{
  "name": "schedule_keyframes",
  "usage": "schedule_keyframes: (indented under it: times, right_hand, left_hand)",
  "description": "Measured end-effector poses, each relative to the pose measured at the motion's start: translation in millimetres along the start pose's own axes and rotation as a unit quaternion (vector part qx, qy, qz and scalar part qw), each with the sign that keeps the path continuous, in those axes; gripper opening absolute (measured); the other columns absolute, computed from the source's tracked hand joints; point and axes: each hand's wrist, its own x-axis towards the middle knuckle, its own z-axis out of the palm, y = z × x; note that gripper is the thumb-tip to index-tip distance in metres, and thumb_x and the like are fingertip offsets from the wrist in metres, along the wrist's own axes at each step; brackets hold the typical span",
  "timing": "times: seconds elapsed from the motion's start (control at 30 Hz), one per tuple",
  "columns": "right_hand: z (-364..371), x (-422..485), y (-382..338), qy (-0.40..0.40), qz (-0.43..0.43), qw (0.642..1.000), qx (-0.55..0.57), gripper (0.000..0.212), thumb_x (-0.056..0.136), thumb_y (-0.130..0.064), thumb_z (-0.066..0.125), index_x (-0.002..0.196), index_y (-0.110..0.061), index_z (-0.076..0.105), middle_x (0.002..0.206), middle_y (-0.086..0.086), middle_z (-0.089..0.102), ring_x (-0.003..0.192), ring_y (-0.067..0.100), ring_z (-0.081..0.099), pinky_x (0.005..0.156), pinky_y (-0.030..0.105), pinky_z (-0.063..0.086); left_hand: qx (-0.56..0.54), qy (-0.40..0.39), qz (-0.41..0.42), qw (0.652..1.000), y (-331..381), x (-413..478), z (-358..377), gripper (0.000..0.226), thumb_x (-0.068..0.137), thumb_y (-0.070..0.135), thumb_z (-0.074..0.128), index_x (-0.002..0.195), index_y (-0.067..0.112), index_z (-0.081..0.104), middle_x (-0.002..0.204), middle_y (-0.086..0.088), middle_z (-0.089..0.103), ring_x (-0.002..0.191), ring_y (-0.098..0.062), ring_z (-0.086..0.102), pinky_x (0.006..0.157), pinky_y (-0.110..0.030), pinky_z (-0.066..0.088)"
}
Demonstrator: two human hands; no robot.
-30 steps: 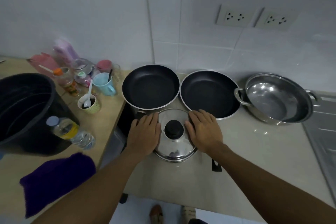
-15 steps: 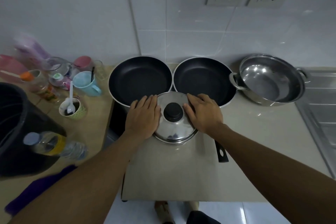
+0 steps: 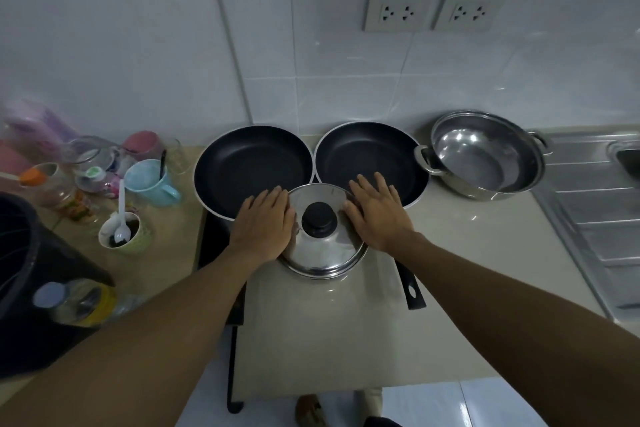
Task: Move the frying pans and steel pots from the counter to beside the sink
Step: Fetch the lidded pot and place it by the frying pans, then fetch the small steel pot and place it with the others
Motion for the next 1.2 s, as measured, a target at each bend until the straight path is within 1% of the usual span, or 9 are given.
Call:
schedule_keyframes:
  times: [0.17, 0.27, 0.43, 0.53, 0.67, 0.73, 0.93, 1.13, 1.2]
  right_hand:
    - [-23, -21, 15, 0.034, 0.073, 0.995, 0.058, 0.070, 0.100, -0.064, 0.026, 0.158, -0.027, 0.026, 0.168, 0.006, 0.020, 0.156, 0.031, 0.006, 0.123, 0.059, 0.008]
    - [-42, -40, 35, 0.039, 0.111, 0.991, 0.070, 0.078, 0.095, -0.072, 0.023, 0.158, -0.027, 0.028, 0.167, 0.006, 0.025, 0.156, 0.032, 0.010, 0.124, 0.057, 0.009]
    - [-76, -89, 87, 0.091, 0.162, 0.979, 0.083, 0.082, 0.091, -0.079, 0.021, 0.155, -0.029, 0.037, 0.162, 0.000, 0.037, 0.153, 0.031, 0.022, 0.123, 0.057, 0.015]
    - [-94, -127, 129, 0.112, 0.185, 0.972, 0.088, 0.078, 0.092, -0.078, 0.021, 0.153, -0.033, 0.036, 0.160, 0.000, 0.040, 0.151, 0.029, 0.027, 0.121, 0.058, 0.019]
    - [-116, -187, 192, 0.136, 0.256, 0.950, 0.114, 0.087, 0.090, -0.081, 0.016, 0.154, -0.026, 0.039, 0.160, 0.004, 0.042, 0.150, 0.029, 0.031, 0.122, 0.055, 0.022]
    - [-124, -221, 227, 0.162, 0.279, 0.938, 0.127, 0.085, 0.092, -0.079, 0.018, 0.152, -0.024, 0.042, 0.156, 0.004, 0.047, 0.147, 0.027, 0.036, 0.120, 0.052, 0.027]
    - [-142, -325, 327, 0.195, 0.346, 0.907, 0.140, 0.079, 0.096, -0.074, 0.023, 0.153, -0.021, 0.042, 0.158, 0.004, 0.044, 0.148, 0.028, 0.035, 0.121, 0.051, 0.027]
    - [-164, -432, 408, 0.235, 0.410, 0.869, 0.148, 0.080, 0.095, -0.075, 0.023, 0.154, -0.023, 0.040, 0.161, 0.004, 0.039, 0.152, 0.030, 0.027, 0.123, 0.053, 0.020]
    - [-171, -465, 430, 0.241, 0.440, 0.852, 0.152, 0.086, 0.091, -0.078, 0.018, 0.155, -0.024, 0.039, 0.163, 0.003, 0.036, 0.153, 0.030, 0.024, 0.124, 0.054, 0.018]
  left_hand:
    - [-0.043, 0.067, 0.039, 0.996, 23, 16, -37, 0.049, 0.105, 0.035, 0.034, 0.146, 0.011, 0.046, 0.150, -0.009, 0.050, 0.141, -0.025, 0.044, 0.118, -0.042, 0.033]
    - [-0.035, 0.059, 0.089, 0.994, 54, 26, -54, 0.041, 0.103, 0.036, 0.037, 0.128, 0.010, 0.057, 0.127, -0.007, 0.062, 0.122, -0.027, 0.056, 0.102, -0.040, 0.043]
    - [-0.018, -0.034, 0.128, 0.991, 131, 45, -64, 0.059, 0.102, 0.050, 0.034, 0.149, 0.015, 0.042, 0.152, -0.007, 0.047, 0.139, -0.027, 0.044, 0.112, -0.043, 0.037]
    - [-0.008, -0.067, 0.164, 0.984, 194, 52, -64, 0.062, 0.100, 0.056, 0.032, 0.150, 0.020, 0.041, 0.155, -0.006, 0.044, 0.142, -0.027, 0.041, 0.114, -0.044, 0.036]
    - [-0.012, -0.090, 0.210, 0.974, 290, 53, -54, 0.052, 0.097, 0.059, 0.033, 0.126, 0.024, 0.058, 0.135, -0.006, 0.058, 0.118, -0.028, 0.058, 0.095, -0.042, 0.049]
    - [-0.017, -0.095, 0.241, 0.966, 342, 48, -44, 0.052, 0.098, 0.058, 0.034, 0.125, 0.021, 0.058, 0.138, -0.005, 0.056, 0.122, -0.028, 0.055, 0.094, -0.037, 0.045]
    - [-0.014, -0.110, 0.327, 0.938, 495, 26, -5, 0.050, 0.099, 0.055, 0.035, 0.128, 0.022, 0.058, 0.142, -0.007, 0.056, 0.132, -0.031, 0.051, 0.108, -0.043, 0.041]
    - [-0.003, -0.136, 0.377, 0.916, 640, -3, 37, 0.053, 0.095, 0.061, 0.031, 0.126, 0.028, 0.057, 0.142, -0.005, 0.056, 0.126, -0.033, 0.054, 0.103, -0.043, 0.044]
    - [-0.005, -0.146, 0.403, 0.904, 687, -15, 47, 0.054, 0.097, 0.059, 0.031, 0.135, 0.027, 0.054, 0.148, -0.005, 0.051, 0.133, -0.032, 0.050, 0.108, -0.044, 0.041]
